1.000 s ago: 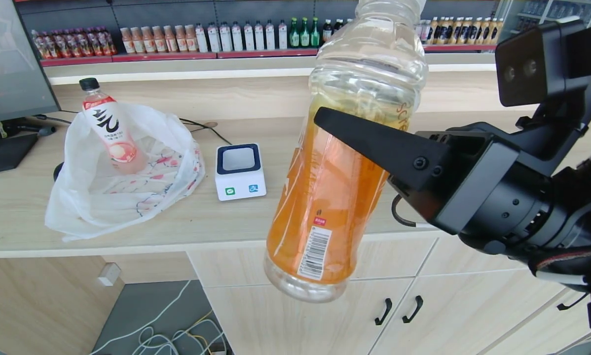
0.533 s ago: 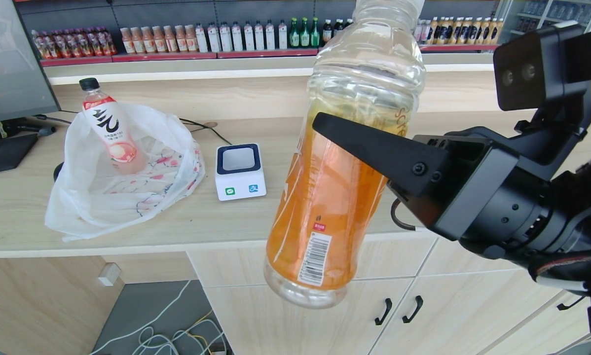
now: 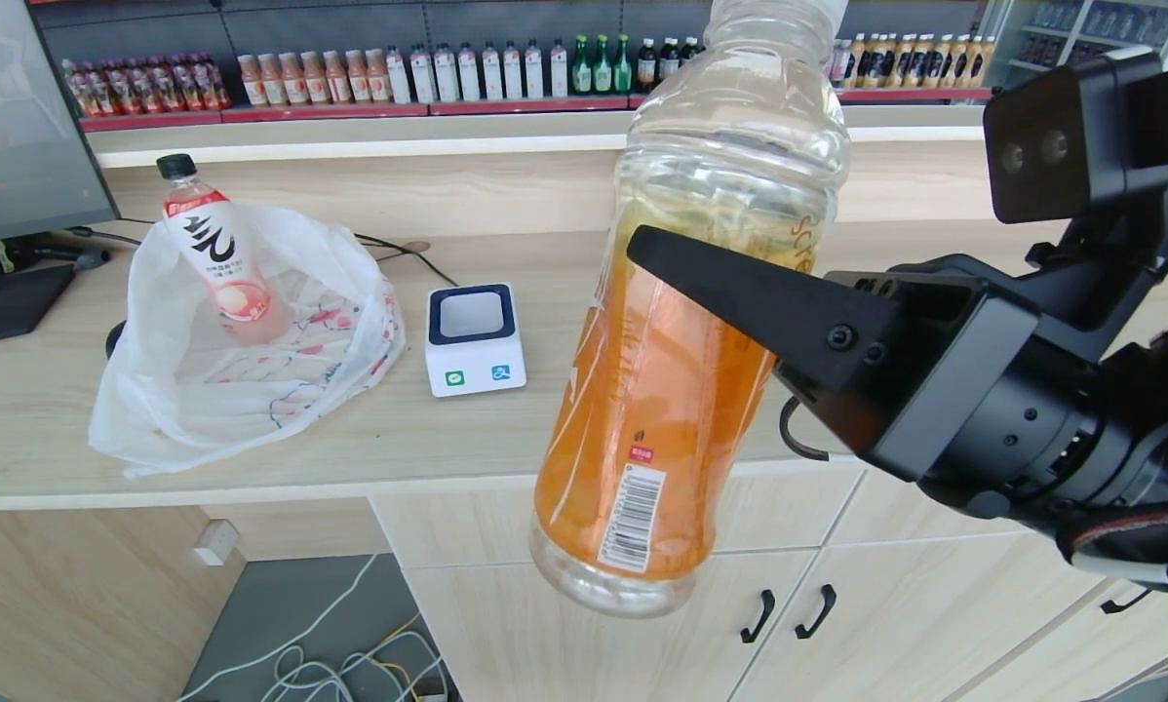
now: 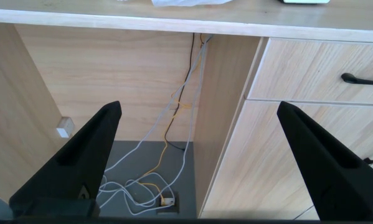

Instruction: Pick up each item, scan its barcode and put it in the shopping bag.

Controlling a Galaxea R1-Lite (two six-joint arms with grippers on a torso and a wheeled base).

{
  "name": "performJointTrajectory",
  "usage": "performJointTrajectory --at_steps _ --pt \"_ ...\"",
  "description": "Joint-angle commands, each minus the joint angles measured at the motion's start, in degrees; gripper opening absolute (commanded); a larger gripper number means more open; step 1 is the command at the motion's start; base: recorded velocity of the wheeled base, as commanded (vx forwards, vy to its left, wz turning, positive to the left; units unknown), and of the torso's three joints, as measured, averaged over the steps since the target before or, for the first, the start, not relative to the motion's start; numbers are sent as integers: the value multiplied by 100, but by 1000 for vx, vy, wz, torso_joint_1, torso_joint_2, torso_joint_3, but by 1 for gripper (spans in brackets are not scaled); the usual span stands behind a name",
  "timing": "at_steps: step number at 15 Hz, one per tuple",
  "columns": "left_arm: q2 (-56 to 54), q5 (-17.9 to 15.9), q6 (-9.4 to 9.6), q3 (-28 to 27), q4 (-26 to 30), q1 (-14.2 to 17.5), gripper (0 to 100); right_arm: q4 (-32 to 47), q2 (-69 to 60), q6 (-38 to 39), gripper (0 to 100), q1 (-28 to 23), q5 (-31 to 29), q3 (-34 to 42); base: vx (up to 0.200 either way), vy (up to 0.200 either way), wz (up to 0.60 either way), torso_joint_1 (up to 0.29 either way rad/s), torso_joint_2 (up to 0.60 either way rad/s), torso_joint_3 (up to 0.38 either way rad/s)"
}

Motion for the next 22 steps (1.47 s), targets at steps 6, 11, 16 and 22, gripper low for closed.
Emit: performJointTrajectory --at_steps 6,11,16,22 --pt "-2 -5 -1 0 5 1 100 -4 -360 -456 0 -35 -65 724 0 0 0 0 0 0" --pt "-2 4 -1 0 -4 1 100 -4 -448 -1142 0 -166 -786 1304 0 0 0 0 0 0" --pt "-2 4 -1 0 -4 1 100 -13 -421 -1995 0 -412 -1814 1788 0 0 0 0 0 0" --pt "-2 4 26 0 -4 1 100 -567 -79 -2812 0 -615 -2772 1674 0 0 0 0 0 0"
